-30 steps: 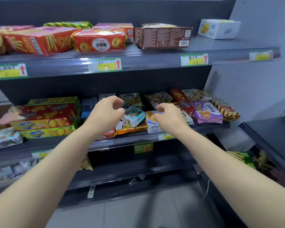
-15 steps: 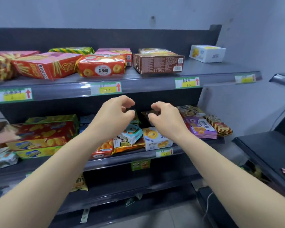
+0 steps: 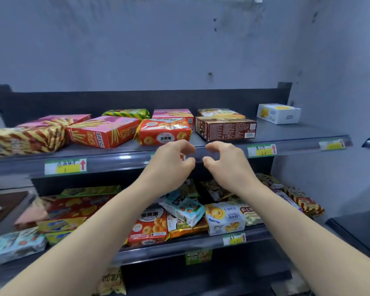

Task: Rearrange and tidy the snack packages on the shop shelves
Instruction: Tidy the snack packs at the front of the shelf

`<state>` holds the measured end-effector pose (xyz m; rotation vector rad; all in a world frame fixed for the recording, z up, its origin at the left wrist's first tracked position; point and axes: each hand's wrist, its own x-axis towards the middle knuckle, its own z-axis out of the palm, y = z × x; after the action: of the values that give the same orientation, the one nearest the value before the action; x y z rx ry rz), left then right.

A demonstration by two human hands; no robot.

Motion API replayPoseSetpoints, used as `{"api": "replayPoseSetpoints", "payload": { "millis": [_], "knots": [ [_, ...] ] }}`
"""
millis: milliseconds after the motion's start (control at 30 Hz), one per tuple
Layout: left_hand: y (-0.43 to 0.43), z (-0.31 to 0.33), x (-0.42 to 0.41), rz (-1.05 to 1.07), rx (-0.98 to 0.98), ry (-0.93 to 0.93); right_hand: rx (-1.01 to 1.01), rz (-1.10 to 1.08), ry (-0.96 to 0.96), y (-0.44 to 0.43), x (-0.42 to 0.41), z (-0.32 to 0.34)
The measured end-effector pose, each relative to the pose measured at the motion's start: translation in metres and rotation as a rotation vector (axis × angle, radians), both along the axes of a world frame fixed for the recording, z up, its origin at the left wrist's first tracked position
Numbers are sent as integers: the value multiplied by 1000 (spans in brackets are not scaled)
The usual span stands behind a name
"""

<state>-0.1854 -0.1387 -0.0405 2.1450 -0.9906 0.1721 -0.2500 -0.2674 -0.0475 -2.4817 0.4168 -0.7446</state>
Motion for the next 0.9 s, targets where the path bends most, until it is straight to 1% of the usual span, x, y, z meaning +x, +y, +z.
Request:
{"api": "replayPoseSetpoints", "payload": {
  "millis": [200,533,900],
  "knots": [
    [34,15,8,73,-10,-58,-34,93,-49,32,21,17],
    [100,27,21,272,-6,-77,-65,287,-81,92,62,34],
    [130,29,24,470,10,-59,-71,474,-116,115,97,37]
  ]
}}
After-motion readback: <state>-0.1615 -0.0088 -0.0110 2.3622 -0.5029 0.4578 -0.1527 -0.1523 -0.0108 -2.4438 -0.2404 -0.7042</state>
